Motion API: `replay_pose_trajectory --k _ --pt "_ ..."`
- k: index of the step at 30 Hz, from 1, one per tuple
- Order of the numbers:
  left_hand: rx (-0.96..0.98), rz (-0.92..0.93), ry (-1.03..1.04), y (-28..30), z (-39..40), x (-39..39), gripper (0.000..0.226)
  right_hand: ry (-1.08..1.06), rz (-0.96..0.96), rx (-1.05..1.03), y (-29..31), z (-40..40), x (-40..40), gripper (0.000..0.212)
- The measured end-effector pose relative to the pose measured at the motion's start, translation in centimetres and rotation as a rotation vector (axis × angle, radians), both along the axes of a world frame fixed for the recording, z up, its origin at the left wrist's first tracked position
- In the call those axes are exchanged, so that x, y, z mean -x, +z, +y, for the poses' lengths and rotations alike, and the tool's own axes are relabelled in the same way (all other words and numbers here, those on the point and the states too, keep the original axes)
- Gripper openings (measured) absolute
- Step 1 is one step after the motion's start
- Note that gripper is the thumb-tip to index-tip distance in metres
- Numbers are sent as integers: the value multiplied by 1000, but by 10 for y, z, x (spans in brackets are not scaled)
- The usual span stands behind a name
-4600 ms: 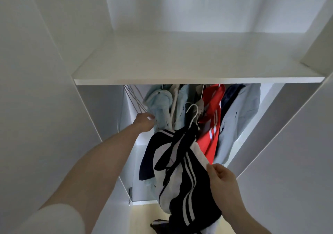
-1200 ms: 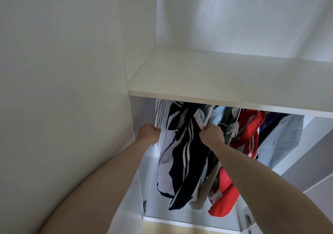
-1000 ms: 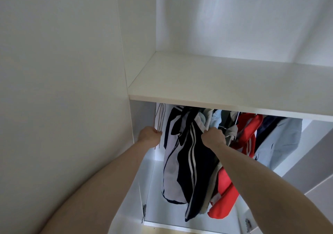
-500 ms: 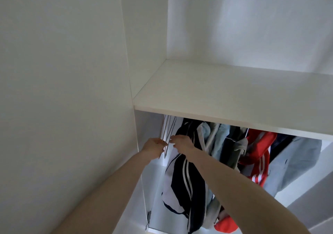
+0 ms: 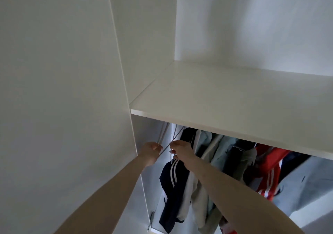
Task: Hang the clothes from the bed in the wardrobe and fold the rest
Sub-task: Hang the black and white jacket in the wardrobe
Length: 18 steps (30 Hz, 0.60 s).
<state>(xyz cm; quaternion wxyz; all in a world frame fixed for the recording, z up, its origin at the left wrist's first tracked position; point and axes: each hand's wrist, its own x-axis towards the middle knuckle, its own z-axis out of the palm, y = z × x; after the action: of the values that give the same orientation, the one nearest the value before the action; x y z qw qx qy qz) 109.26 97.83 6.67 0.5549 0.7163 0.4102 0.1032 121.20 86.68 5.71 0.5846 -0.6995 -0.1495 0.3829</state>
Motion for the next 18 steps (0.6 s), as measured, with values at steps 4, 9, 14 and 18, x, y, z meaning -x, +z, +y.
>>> replay_pose_trajectory --k 4,9,14,18 --pt "-155 105 -18 -3 -1 -2 18 19 -27 -20 -6 -14 -3 9" --pt "-205 116 -16 -7 0 -4 18 25 -20 -77 -9 -27 -11 6" --pt "-313 62 105 -9 -12 -6 23 16 152 -156 8 -20 -6 6" --pt "-332 -58 156 -12 -23 -10 24 30 195 -192 10 -12 4 11"
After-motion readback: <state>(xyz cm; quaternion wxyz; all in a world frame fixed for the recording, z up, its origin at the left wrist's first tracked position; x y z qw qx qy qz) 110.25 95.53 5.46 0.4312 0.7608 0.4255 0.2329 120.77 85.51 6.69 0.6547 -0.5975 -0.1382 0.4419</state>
